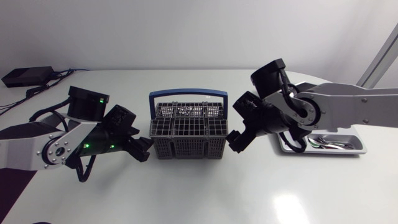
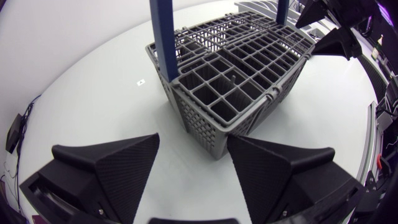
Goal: Transfer all utensils from the basket to the drawer tray.
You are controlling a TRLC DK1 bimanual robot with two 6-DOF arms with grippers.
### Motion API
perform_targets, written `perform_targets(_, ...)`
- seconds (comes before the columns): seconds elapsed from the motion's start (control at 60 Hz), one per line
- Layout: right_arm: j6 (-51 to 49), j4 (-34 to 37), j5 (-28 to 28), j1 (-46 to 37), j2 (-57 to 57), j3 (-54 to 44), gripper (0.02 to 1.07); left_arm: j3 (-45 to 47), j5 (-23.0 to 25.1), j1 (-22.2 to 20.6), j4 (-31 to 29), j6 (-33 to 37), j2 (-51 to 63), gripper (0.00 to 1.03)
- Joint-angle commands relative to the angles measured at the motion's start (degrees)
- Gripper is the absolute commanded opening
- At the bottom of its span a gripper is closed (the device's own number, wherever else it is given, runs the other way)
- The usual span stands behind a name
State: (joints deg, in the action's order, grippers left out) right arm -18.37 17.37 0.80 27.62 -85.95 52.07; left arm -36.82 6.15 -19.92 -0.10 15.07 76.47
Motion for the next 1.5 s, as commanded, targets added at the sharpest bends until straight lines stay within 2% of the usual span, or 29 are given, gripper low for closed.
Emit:
perform_targets(0.0,1.58,-0.67,0.78,0.42,-0.62,0.40,1.02,-1.33,0.53,0.41,0.45,0.75,1.14,0.76)
perform_targets(0.3,-0.09,0.92,2.37,-2.57,8.34,-4.61,1.02,1.13,0.53,2.08,-2.19,1.10,-5.28,0.78)
perform_targets(0.5,-2.46,1.79,2.37,-7.14,17.66,-7.95,1.02,1.93,0.53,3.31,-6.05,0.13,-13.98,0.85)
perform_targets(0.817,-5.01,0.65,0.08,-15.14,30.84,-12.26,1.02,3.16,0.44,6.74,-9.66,-1.36,-24.70,0.96)
perform_targets(0.9,-5.45,3.03,-1.94,-15.75,33.13,-12.44,1.02,3.77,0.44,7.18,-10.36,-1.45,-27.69,0.97)
perform_targets(1.033,-4.13,2.23,-2.82,-20.06,36.21,-14.02,1.02,4.65,0.35,7.44,-11.33,-1.89,-32.35,0.98)
perform_targets(1.217,-1.84,-5.24,-2.82,-24.63,42.62,-19.55,1.02,6.94,-0.09,8.23,-11.68,-2.41,-37.62,0.99)
perform_targets(1.333,-1.40,-12.80,-3.79,-26.56,49.65,-26.15,1.02,9.13,-0.09,9.38,-11.68,-2.41,-40.43,0.99)
perform_targets(1.483,-1.40,-15.87,-3.35,-27.26,55.54,-30.63,1.02,11.77,-0.18,9.55,-10.98,-2.33,-45.35,0.99)
